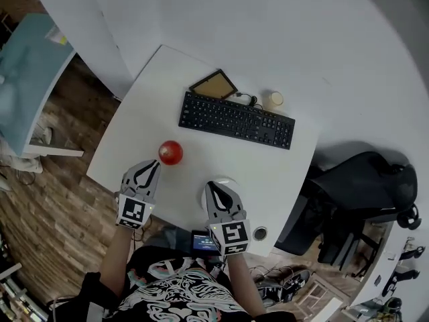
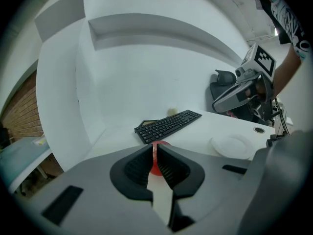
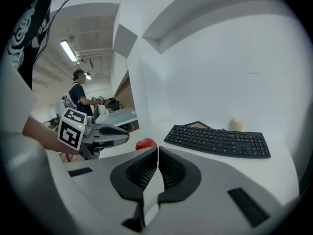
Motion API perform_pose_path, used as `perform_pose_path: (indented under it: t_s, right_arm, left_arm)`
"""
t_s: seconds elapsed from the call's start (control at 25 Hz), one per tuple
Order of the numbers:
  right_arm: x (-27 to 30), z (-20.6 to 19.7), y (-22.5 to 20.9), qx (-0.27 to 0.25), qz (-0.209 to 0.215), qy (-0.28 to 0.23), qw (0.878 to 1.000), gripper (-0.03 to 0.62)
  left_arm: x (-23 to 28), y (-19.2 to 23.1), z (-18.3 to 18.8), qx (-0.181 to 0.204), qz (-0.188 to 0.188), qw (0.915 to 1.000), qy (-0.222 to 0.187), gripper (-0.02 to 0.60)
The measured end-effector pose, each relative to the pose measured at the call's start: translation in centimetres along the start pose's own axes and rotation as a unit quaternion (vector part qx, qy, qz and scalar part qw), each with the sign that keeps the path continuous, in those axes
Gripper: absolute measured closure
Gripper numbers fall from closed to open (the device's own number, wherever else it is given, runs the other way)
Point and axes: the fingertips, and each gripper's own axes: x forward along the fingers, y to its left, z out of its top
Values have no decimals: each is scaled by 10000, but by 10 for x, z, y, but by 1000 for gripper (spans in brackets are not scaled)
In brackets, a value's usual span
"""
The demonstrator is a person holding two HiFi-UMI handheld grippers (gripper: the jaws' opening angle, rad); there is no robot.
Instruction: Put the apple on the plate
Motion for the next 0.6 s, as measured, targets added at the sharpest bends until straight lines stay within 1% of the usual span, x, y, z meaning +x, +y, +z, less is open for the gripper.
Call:
perform_pose_path:
  t_s: [0.16, 0.32, 0.4, 0.48, 0.56, 0.6]
  right_arm:
    - [24, 4, -2, -105, 168, 53, 9998, 565]
    - [42, 3, -5, 43, 358, 116, 9993, 563]
    - [51, 1, -3, 140, 560, 201, 9981, 563]
    - [60, -1, 4, 235, 816, 296, 9959, 562]
    - [69, -1, 7, 280, 966, 358, 9943, 556]
    - [73, -1, 9, 306, 1029, 395, 9934, 531]
  left_arm:
    - [7, 8, -1, -150, -5, 9999, -36, 565]
    - [14, 9, -8, -38, -34, 10000, 38, 563]
    - [16, 8, -8, -69, -135, 9999, -28, 562]
    - [15, 8, -6, -335, -296, 9987, -227, 531]
    - [17, 9, -7, -555, -441, 9971, -277, 450]
    - [19, 9, -10, -584, -497, 9968, -228, 425]
